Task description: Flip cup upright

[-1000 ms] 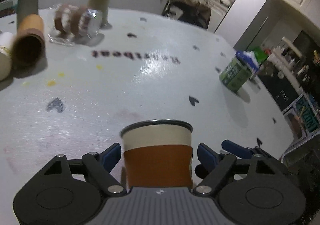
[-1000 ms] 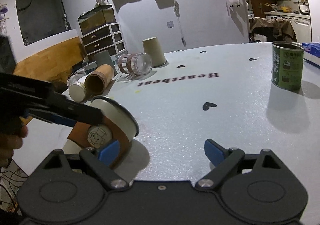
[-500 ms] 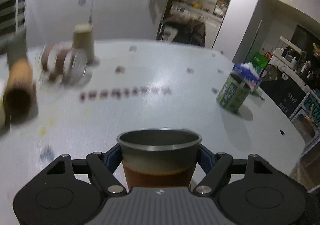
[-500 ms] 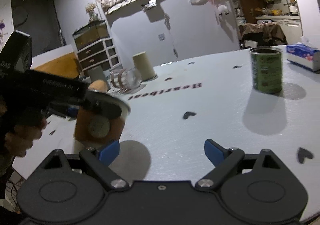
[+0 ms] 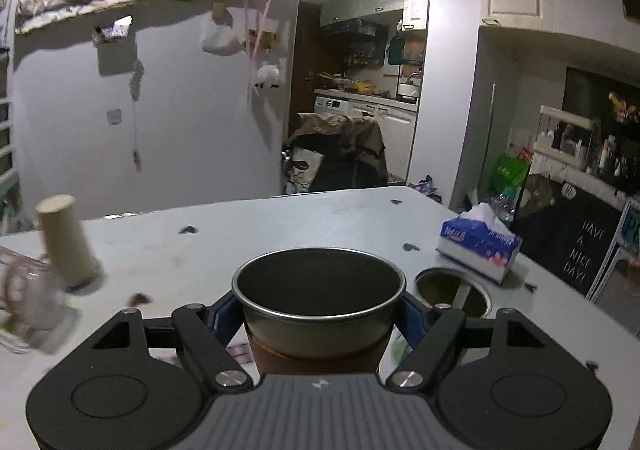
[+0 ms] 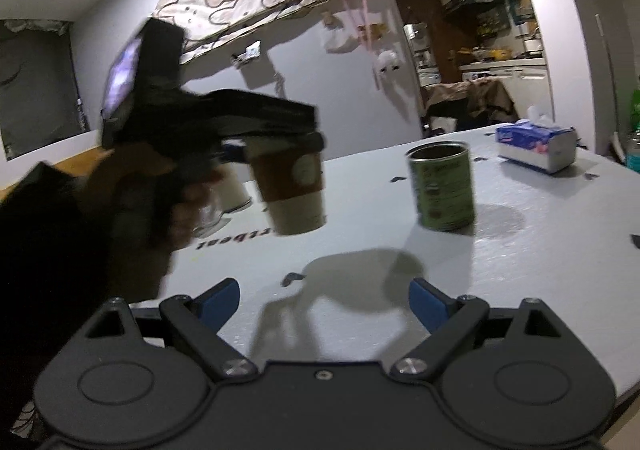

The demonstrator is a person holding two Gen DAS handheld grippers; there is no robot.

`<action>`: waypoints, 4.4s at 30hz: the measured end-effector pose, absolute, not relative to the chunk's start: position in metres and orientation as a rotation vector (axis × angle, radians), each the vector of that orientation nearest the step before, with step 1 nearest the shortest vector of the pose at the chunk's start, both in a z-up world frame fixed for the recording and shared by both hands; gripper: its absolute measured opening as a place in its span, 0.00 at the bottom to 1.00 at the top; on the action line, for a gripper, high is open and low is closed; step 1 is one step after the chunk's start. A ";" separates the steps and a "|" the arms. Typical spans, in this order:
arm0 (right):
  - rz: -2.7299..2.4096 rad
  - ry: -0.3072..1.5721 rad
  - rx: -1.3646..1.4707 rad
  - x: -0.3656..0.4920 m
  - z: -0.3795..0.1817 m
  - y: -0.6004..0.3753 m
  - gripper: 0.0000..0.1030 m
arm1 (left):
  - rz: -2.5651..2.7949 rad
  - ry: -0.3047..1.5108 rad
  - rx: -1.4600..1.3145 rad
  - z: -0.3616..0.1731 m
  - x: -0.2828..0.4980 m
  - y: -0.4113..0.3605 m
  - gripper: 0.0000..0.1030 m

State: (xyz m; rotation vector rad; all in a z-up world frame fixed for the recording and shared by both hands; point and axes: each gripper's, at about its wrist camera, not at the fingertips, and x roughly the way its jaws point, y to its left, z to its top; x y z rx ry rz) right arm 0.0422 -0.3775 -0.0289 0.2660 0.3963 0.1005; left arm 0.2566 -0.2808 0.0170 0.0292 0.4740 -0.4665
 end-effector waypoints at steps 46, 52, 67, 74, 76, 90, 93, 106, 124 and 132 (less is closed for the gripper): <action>-0.042 0.289 0.187 0.028 0.002 -0.392 0.91 | -0.505 0.390 0.091 0.026 0.171 -0.219 1.00; -0.049 0.282 0.152 0.026 0.007 -0.380 0.95 | -0.482 0.371 0.081 0.027 0.139 -0.181 1.00; -0.101 0.295 0.091 0.020 0.003 -0.365 1.00 | -0.381 0.380 0.051 0.013 0.079 -0.130 1.00; -0.126 0.284 0.059 0.008 0.004 -0.361 1.00 | -0.334 0.404 0.005 0.004 0.070 -0.117 1.00; -0.127 0.286 0.058 0.005 0.004 -0.361 1.00 | -0.331 0.407 0.005 0.003 0.069 -0.116 1.00; -0.130 0.293 0.067 -0.001 0.001 -0.363 1.00 | -0.325 0.396 0.021 0.006 0.063 -0.117 1.00; -0.126 0.290 0.067 -0.002 0.000 -0.362 1.00 | -0.322 0.397 0.019 0.006 0.063 -0.116 1.00; -0.115 0.284 0.057 -0.004 0.003 -0.356 1.00 | -0.319 0.398 0.025 0.005 0.062 -0.116 1.00; -0.108 0.282 0.052 -0.004 0.003 -0.352 1.00 | -0.314 0.400 0.027 0.006 0.062 -0.116 1.00; -0.102 0.280 0.046 -0.005 0.003 -0.349 1.00 | -0.313 0.400 0.027 0.006 0.062 -0.116 1.00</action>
